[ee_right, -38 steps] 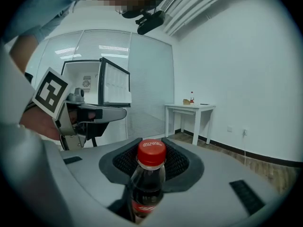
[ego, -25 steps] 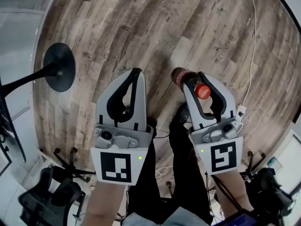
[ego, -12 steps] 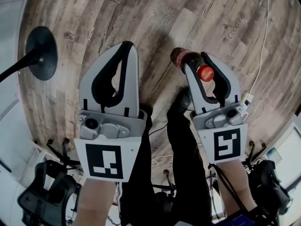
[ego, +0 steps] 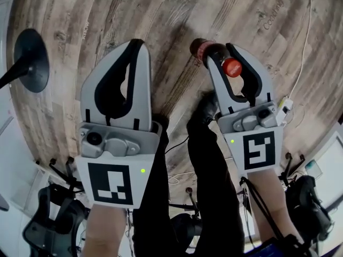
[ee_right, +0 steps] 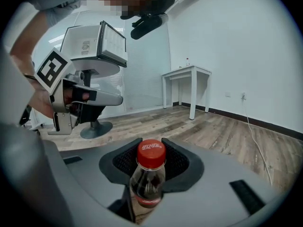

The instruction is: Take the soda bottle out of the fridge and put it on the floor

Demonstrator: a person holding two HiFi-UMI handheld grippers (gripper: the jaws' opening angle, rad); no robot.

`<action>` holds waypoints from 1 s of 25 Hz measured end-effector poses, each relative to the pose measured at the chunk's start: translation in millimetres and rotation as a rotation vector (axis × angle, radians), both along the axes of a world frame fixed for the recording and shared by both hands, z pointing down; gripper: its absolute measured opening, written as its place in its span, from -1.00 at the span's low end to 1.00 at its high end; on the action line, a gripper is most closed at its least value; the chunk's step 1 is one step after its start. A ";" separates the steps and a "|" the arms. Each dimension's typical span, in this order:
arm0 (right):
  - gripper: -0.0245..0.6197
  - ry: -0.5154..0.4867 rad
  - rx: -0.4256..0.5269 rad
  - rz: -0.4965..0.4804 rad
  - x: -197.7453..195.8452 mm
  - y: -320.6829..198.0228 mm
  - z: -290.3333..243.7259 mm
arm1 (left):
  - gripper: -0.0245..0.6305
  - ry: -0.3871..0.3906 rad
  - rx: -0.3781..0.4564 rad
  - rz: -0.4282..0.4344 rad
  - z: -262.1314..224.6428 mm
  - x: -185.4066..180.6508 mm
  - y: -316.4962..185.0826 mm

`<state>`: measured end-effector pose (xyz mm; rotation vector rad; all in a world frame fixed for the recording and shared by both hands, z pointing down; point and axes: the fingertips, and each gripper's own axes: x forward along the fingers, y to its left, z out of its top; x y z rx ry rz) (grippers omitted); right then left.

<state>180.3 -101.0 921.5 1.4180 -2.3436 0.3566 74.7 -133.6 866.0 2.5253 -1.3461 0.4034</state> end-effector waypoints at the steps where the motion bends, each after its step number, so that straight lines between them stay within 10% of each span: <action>1: -0.50 0.002 -0.007 -0.003 0.9 1.2 7.7 | -0.87 -0.001 -0.005 0.000 5.7 0.0 1.1; 25: -0.49 0.054 -0.085 -0.036 3.0 22.4 130.7 | -0.87 -0.031 -0.088 0.046 88.5 -4.8 35.6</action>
